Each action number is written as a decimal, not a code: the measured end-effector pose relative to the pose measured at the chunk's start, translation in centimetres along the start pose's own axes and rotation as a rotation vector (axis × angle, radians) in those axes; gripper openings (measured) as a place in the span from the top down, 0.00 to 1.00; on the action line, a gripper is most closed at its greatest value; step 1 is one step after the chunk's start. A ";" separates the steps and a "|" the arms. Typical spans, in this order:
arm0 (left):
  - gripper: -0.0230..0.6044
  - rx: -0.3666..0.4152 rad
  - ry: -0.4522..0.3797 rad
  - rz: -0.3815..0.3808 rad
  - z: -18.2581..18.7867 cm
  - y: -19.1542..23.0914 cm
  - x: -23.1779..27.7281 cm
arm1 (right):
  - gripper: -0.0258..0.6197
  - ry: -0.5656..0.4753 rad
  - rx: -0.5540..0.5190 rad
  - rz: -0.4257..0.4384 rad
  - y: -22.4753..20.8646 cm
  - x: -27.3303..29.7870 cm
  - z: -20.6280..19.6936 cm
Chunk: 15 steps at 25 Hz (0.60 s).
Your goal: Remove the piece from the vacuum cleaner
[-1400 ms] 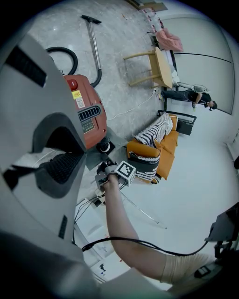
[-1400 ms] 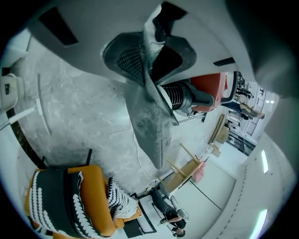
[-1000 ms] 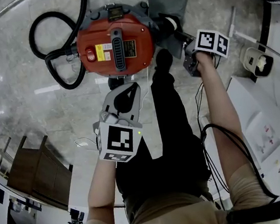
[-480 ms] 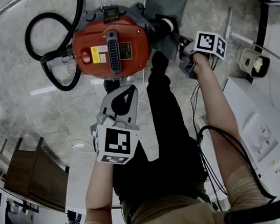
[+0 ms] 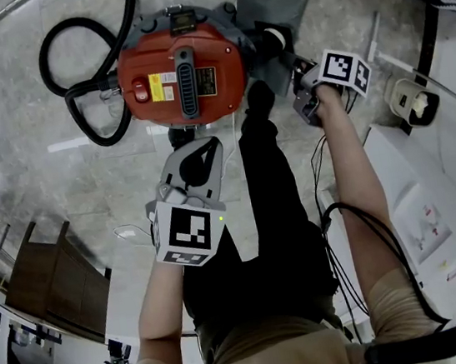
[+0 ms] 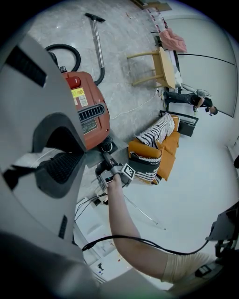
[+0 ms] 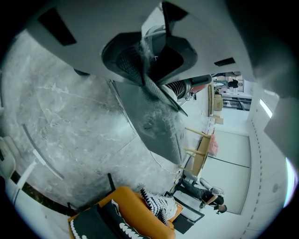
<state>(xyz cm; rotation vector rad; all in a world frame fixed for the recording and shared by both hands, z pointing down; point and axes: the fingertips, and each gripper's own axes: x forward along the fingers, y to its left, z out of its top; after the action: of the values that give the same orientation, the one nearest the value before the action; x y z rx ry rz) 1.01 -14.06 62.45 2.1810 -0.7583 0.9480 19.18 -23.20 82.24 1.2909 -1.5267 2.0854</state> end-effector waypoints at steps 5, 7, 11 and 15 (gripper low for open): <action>0.96 -0.005 -0.001 -0.003 0.1 0.1 0.2 | 0.87 0.006 -0.057 -0.027 -0.1 0.1 0.1; 0.96 -0.005 -0.001 -0.005 0.1 0.2 0.2 | 0.87 0.000 -0.060 -0.027 -0.1 0.1 0.2; 0.96 -0.008 0.001 -0.008 0.1 0.2 0.4 | 0.87 -0.027 -0.061 -0.078 -1.3 0.1 0.8; 0.96 -0.016 0.002 -0.008 0.0 0.4 0.5 | 0.92 -0.052 -0.123 -0.144 -2.8 -0.8 2.1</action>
<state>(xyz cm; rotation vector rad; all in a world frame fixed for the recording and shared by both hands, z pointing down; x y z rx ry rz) 1.03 -14.48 62.96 2.1670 -0.7527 0.9370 22.50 -23.58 83.49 1.3762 -1.5091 1.8546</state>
